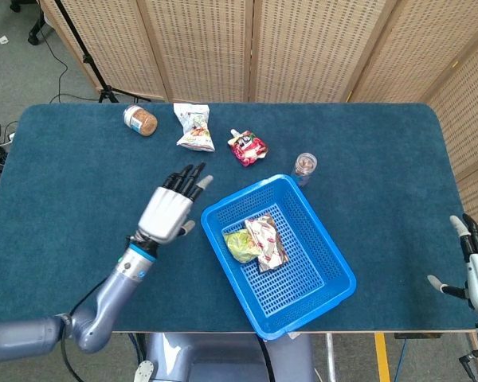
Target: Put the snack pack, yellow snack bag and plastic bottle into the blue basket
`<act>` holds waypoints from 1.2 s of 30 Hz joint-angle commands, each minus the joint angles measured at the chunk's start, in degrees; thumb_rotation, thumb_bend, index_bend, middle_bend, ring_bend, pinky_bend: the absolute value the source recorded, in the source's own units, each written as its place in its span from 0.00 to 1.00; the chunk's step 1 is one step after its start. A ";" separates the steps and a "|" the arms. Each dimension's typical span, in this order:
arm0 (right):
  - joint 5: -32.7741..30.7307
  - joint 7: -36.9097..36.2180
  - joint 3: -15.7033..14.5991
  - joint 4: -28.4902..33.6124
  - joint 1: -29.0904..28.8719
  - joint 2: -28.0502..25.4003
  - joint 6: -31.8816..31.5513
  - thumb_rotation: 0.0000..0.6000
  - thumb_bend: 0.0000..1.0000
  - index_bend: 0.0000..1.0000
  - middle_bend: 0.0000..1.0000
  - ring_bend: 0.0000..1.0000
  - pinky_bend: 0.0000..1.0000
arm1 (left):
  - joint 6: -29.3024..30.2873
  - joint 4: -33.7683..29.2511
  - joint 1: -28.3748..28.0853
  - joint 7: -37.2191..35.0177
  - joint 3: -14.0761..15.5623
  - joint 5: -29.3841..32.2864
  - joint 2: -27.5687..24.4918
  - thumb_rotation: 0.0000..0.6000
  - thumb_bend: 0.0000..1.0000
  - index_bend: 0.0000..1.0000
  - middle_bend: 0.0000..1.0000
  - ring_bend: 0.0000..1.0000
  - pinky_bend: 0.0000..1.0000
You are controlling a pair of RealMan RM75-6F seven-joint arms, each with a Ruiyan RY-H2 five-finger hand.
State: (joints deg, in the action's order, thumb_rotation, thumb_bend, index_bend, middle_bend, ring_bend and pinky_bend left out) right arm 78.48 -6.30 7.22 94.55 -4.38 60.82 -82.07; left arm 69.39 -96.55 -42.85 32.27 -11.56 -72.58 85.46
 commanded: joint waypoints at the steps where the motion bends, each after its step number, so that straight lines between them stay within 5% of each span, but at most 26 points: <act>1: -0.18 1.16 -0.02 0.15 -0.26 0.39 0.27 1.00 0.10 0.00 0.00 0.00 0.02 | 4.61 -2.32 6.28 -6.47 3.68 -3.38 -7.56 1.00 0.15 0.11 0.00 0.05 0.21; 8: -0.37 4.46 -0.28 0.37 -0.89 1.44 1.01 1.00 0.10 0.00 0.00 0.00 0.02 | 8.66 -4.26 14.64 -13.36 9.61 -5.57 -16.10 1.00 0.15 0.11 0.00 0.05 0.21; 15: -0.88 7.15 -0.43 0.09 -1.57 2.56 1.93 1.00 0.10 0.00 0.00 0.00 0.02 | 12.83 1.51 21.85 -19.59 12.99 -6.41 -15.46 1.00 0.15 0.11 0.00 0.05 0.21; 36: -2.07 13.24 -0.36 -2.58 -3.40 6.34 3.44 1.00 0.10 0.00 0.00 0.00 0.02 | 17.80 14.64 28.64 -27.16 12.51 -11.90 -8.59 1.00 0.16 0.11 0.00 0.05 0.21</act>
State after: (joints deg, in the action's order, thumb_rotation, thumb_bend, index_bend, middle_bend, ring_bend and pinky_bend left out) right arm 76.48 6.56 6.93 92.36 -7.50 66.77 -78.95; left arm 87.23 -82.14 -14.35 5.35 1.17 -84.37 76.73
